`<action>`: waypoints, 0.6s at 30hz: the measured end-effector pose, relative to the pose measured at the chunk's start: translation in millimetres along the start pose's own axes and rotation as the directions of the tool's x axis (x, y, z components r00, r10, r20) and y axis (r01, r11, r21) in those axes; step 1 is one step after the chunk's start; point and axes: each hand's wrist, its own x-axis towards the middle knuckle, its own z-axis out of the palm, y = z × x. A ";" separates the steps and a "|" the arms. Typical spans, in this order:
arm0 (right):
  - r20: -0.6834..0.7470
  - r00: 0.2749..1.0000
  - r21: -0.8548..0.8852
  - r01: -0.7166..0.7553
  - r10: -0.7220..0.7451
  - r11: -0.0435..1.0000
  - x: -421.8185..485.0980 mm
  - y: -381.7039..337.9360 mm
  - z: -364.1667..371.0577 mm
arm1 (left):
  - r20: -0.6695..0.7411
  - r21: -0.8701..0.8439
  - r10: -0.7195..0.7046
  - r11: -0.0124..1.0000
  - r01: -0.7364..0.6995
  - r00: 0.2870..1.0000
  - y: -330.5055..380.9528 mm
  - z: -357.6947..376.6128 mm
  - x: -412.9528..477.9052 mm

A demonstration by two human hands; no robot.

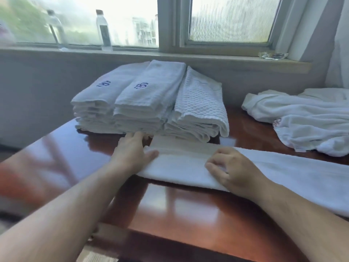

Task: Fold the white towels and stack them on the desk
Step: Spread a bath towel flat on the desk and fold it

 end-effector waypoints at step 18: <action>0.050 0.992 0.055 -0.120 0.117 0.991 -9.0 1.8 6.1 | 0.259 0.055 -0.139 0.990 0.129 0.956 28.5 -5.3 2.1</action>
